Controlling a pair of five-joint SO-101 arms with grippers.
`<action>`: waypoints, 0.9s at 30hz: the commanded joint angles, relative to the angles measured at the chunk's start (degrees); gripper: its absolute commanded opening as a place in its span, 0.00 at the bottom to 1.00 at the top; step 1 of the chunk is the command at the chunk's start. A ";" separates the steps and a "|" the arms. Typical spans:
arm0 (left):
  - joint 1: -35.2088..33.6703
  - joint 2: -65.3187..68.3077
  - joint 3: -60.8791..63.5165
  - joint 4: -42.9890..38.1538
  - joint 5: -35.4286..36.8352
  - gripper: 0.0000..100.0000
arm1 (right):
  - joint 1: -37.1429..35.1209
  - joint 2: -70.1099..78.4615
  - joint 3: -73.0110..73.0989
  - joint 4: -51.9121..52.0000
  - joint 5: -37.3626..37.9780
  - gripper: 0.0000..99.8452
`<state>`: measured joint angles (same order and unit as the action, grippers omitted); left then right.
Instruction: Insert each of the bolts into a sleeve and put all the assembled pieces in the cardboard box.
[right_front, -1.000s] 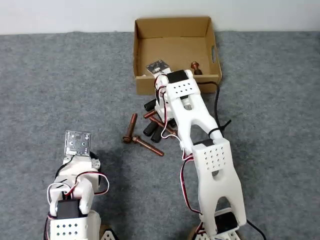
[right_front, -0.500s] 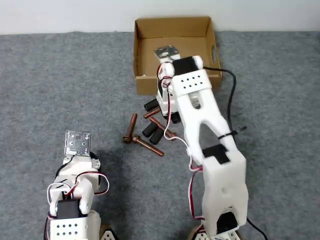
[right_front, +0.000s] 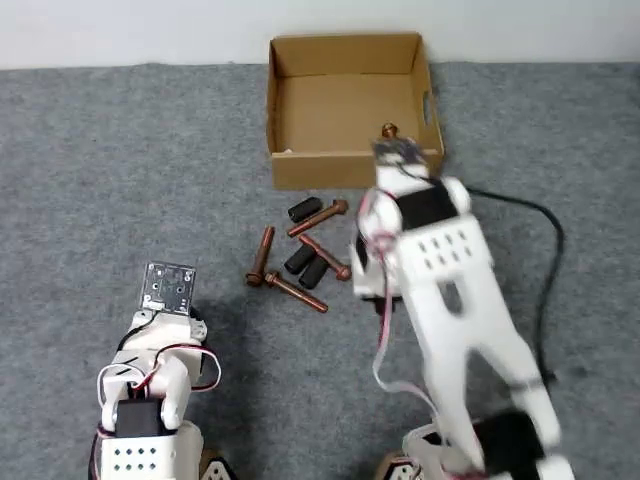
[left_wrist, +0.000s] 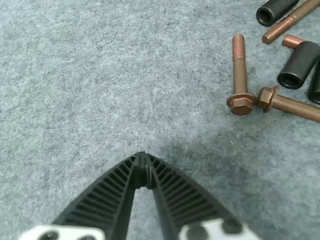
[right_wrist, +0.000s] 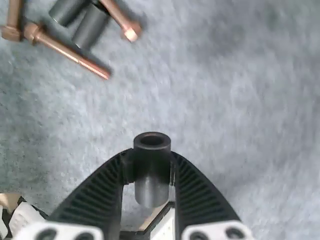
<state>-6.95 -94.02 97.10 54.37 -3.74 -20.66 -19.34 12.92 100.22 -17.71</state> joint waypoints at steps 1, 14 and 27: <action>0.53 0.00 -0.22 0.79 -0.35 0.01 | 3.12 -12.35 7.56 -1.01 -1.85 0.01; 4.04 -0.26 -9.63 12.75 9.14 0.01 | 17.89 -46.81 28.92 -6.73 -1.67 0.01; 14.51 0.26 -27.03 19.16 19.60 0.01 | 25.89 -73.27 50.11 -12.09 -1.41 0.01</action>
<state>6.77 -94.20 74.33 73.10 15.08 4.75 -87.82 60.40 90.20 -18.95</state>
